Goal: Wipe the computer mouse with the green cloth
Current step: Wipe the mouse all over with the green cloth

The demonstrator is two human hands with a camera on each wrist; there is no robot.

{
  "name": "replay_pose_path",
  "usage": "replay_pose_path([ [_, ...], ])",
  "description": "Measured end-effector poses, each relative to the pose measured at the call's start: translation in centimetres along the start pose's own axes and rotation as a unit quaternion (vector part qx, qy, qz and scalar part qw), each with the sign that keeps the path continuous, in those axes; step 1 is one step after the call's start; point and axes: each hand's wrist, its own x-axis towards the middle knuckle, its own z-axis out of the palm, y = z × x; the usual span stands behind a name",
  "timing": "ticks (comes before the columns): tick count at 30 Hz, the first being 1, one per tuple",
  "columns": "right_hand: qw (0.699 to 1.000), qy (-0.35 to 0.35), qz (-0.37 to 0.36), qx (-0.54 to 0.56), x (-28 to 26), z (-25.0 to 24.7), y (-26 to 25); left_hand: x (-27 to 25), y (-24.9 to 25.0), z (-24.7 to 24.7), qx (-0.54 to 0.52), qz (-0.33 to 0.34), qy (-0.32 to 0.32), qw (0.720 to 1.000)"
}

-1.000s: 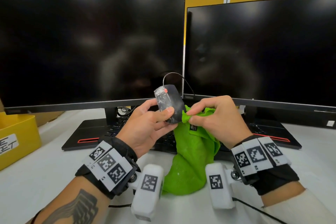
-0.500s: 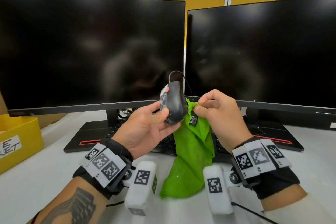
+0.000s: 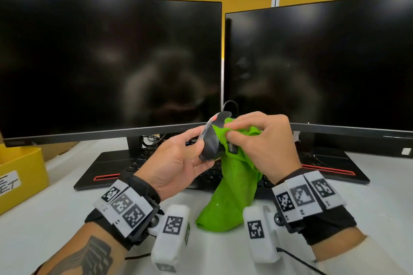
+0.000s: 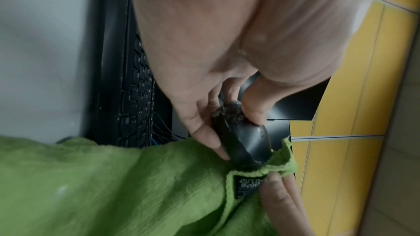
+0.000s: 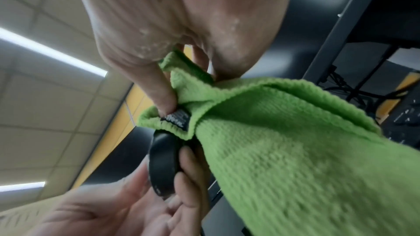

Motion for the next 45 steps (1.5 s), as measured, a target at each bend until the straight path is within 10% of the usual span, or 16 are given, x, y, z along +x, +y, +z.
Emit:
replay_pose_path([
  [5,0.995,0.091,0.039,0.006,1.0,-1.1,0.9,-0.3,-0.4,0.3,0.049,-0.012,-0.037,0.998],
  [17,0.997,-0.009,0.078,0.014,-0.4,0.8,0.8,0.5,-0.9,-0.4,0.030,0.020,0.008,0.999],
  [24,0.968,0.107,0.168,0.153,0.7,-0.3,1.6,0.0,-1.2,0.4,0.059,0.026,-0.062,0.996],
  [33,0.915,0.063,0.227,0.328,0.5,0.3,1.0,0.4,-1.1,-0.1,0.036,0.032,-0.046,0.998],
  [45,0.919,0.081,0.265,0.279,0.4,0.1,1.1,0.2,-1.0,0.2,0.088,0.040,-0.041,0.994],
])
